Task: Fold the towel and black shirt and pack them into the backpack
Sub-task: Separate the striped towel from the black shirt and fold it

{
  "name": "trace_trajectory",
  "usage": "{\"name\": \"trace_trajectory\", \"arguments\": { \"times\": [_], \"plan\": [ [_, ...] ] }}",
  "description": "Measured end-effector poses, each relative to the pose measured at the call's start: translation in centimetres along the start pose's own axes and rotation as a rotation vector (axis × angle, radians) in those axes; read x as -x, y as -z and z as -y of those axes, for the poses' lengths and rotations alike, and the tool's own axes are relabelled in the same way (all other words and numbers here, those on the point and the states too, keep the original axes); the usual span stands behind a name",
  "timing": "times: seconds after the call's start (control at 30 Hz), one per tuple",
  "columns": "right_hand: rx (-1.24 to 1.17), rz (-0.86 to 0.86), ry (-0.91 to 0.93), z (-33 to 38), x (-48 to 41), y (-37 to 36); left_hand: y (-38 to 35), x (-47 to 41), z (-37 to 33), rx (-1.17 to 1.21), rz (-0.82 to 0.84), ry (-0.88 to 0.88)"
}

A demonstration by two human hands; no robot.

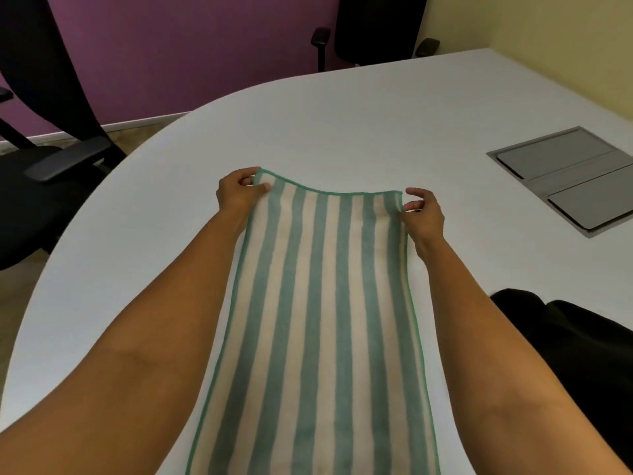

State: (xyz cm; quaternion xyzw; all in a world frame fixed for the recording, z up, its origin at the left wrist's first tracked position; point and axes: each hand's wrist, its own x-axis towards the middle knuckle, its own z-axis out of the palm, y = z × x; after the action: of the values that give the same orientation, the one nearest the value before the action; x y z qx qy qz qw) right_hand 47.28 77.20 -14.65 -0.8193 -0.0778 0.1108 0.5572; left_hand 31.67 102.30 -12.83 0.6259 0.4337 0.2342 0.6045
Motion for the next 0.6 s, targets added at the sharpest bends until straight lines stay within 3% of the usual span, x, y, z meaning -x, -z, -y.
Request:
{"name": "trace_trajectory", "arguments": {
  "times": [0.13,0.47,0.6],
  "plan": [
    [0.137,0.035,0.098,0.7,1.7,1.6,0.7,2.4,-0.8,-0.066,-0.075,-0.096],
    [0.029,-0.123,0.048,1.5,11.3,7.1,5.5,12.2,-0.9,-0.166,-0.253,-0.18],
    [0.021,-0.113,0.048,0.5,15.6,7.8,6.3,17.5,0.5,-0.213,-0.291,-0.214]
  ]
}}
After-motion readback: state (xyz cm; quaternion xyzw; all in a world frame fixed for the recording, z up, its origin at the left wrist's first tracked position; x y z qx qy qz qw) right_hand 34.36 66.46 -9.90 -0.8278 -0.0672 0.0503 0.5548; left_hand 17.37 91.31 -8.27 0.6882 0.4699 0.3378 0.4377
